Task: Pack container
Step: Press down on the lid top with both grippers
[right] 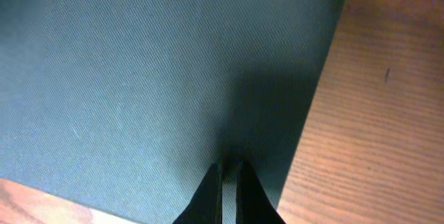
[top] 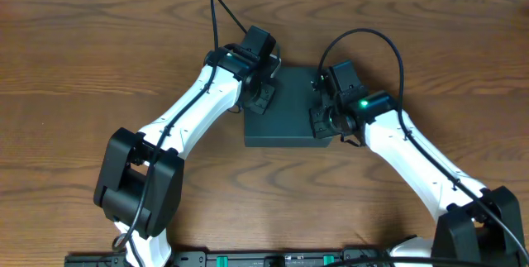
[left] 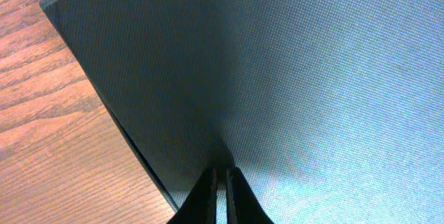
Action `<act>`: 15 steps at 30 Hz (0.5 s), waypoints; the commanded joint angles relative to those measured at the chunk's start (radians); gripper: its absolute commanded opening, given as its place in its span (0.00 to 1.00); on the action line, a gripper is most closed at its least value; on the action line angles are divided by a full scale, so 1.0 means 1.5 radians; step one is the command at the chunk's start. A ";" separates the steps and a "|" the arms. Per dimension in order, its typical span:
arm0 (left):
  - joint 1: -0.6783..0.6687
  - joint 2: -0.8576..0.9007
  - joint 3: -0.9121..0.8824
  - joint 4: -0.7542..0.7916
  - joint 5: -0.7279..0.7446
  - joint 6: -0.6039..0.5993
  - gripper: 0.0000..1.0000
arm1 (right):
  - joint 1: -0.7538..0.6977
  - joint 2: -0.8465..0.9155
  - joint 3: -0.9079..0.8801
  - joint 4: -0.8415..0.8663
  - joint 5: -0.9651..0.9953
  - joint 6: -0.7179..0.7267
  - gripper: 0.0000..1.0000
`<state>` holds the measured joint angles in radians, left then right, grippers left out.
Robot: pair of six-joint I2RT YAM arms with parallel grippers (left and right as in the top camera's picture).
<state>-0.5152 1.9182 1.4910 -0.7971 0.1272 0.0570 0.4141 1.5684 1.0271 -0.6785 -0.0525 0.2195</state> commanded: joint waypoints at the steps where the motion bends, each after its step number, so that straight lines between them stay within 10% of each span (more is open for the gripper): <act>1: 0.000 0.038 -0.010 -0.003 0.002 0.009 0.06 | 0.003 0.079 -0.093 0.027 -0.018 -0.004 0.01; 15: 0.000 0.038 -0.010 -0.004 0.002 0.009 0.06 | 0.003 0.077 -0.104 0.041 -0.021 -0.004 0.02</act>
<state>-0.5152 1.9202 1.4910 -0.7967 0.1272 0.0570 0.4141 1.5478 0.9817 -0.6052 -0.0540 0.2195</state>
